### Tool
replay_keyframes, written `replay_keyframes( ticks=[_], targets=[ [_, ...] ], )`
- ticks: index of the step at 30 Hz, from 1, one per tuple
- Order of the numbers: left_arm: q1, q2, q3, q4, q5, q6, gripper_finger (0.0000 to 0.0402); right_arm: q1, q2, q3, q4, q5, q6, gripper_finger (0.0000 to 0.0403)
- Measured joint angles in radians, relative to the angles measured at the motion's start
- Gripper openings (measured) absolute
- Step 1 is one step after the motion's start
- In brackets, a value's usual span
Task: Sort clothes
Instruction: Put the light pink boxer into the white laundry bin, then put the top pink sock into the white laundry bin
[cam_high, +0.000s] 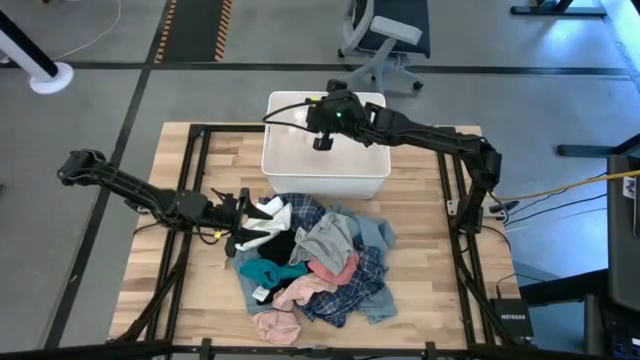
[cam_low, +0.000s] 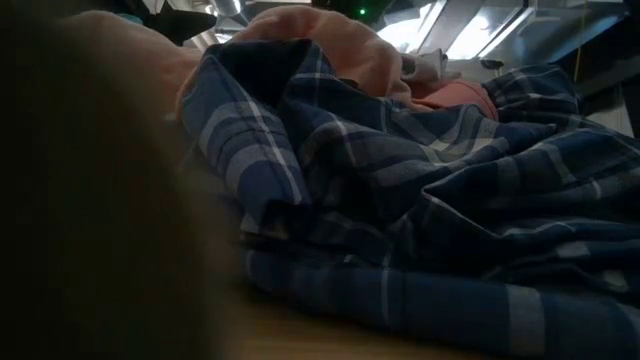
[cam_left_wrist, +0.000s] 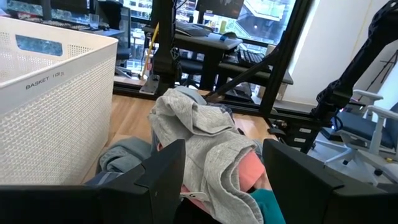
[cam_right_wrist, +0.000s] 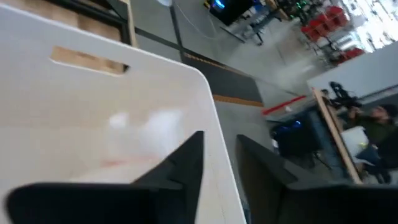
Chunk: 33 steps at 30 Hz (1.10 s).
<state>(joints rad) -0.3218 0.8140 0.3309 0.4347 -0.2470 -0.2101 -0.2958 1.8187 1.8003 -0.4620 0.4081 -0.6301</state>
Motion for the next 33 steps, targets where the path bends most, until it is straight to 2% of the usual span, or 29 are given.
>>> replay_keyframes(
  ticks=[3, 8, 13, 20, 27, 33],
  targets=[
    [0.0, 0.0, 0.0, -0.007, 0.0, -0.013, 0.021, 0.001, -0.002, 0.015, -0.02, 0.025, -0.036, 0.0159],
    [0.0, 0.0, 0.0, -0.011, 0.0, -0.018, 0.021, 0.038, -0.023, 0.126, -0.23, 0.021, -0.106, 0.0204],
    [0.0, 0.0, 0.0, -0.019, 0.0, -0.018, 0.021, 0.152, -0.066, 0.226, -0.503, -0.054, -0.108, 0.021],
    [0.0, 0.0, 0.0, -0.022, 0.0, -0.018, 0.021, 0.373, -0.086, 0.223, -0.733, -0.063, 0.014, 0.0202],
    [0.0, 0.0, 0.0, -0.024, 0.0, -0.018, 0.021, 0.563, -0.083, 0.084, -0.742, -0.049, 0.118, 0.0193],
    [0.0, 0.0, 0.0, -0.031, 0.0, -0.029, 0.021, 0.66, -0.082, -0.102, -0.543, -0.055, 0.157, 0.0193]
  ],
)
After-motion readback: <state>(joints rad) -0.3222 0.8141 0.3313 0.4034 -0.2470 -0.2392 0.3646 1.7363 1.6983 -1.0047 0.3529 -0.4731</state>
